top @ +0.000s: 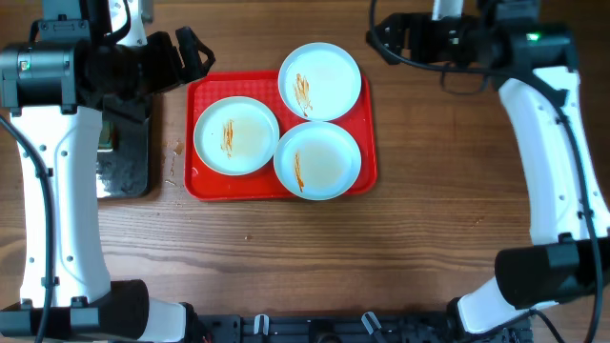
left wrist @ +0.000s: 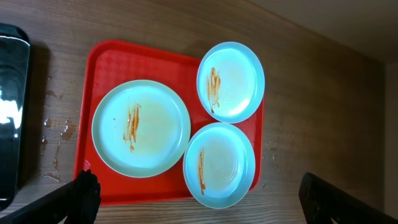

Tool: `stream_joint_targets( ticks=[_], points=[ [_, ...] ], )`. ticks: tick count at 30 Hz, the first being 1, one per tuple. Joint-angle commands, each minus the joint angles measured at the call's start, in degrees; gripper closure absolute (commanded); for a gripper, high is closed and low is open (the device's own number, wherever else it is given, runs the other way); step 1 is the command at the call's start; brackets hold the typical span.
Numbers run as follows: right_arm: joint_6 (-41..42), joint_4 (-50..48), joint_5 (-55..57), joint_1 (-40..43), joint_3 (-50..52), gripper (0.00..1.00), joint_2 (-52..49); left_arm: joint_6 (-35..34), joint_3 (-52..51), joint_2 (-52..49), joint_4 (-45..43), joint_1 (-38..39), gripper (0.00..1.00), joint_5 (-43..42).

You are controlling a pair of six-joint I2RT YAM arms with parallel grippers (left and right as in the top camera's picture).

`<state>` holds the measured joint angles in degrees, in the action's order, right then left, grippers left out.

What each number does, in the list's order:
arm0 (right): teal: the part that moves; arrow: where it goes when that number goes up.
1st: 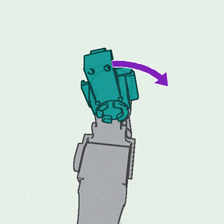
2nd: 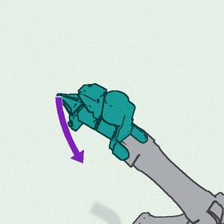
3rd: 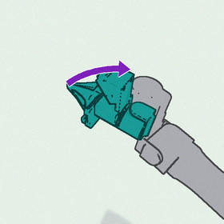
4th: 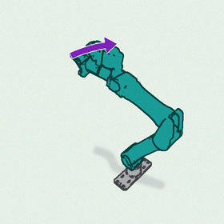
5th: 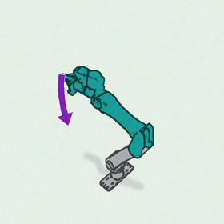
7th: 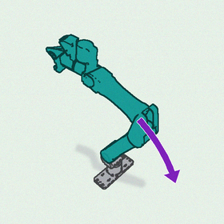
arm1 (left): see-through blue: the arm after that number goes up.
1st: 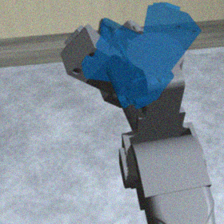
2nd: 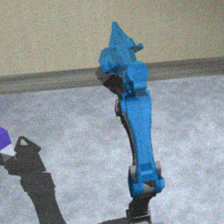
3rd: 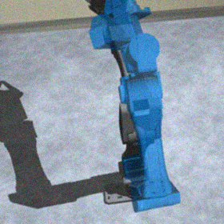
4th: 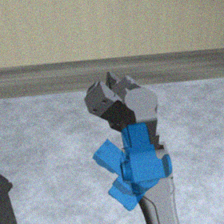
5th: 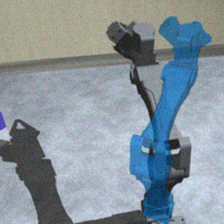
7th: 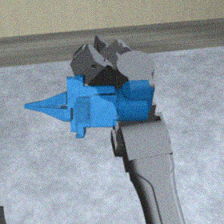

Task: Clean dirty plates on tray and stack at the side
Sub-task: 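Reach left gripper to the sponge and right gripper to the top plate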

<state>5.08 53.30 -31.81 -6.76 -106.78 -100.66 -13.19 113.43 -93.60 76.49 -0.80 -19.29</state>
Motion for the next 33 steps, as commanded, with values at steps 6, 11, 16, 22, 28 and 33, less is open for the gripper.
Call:
stream_joint_targets(
  ticks=[6, 11, 16, 22, 28, 33],
  points=[
    [7.3, -2.7, 11.8, -16.0, -4.7, 0.03, -14.7, -31.5, 0.8, -10.2, 6.6, -11.5, 0.07, 25.2],
    [13.8, -7.6, 18.7, -21.5, -6.1, 0.14, -19.0, -34.2, -1.2, -18.9, 6.6, -17.2, 0.11, 28.0],
    [14.4, -11.2, 23.1, -24.8, -6.0, 0.15, -22.4, -43.2, -11.3, -23.3, -3.5, -21.6, 0.12, 29.8],
    [14.6, -11.0, 23.1, -24.9, -3.8, 0.15, -27.2, -39.1, -20.9, -23.9, -26.4, -23.6, 0.01, 33.5],
    [14.6, -12.1, 22.8, -24.9, -3.5, 0.14, -28.1, -38.1, -22.7, -26.7, -34.1, -23.6, 0.01, 33.4],
    [14.6, -12.1, 22.9, -24.9, -3.5, 0.14, -28.1, -38.2, -22.7, -32.7, -34.9, -23.6, 0.00, 32.6]
  ],
)
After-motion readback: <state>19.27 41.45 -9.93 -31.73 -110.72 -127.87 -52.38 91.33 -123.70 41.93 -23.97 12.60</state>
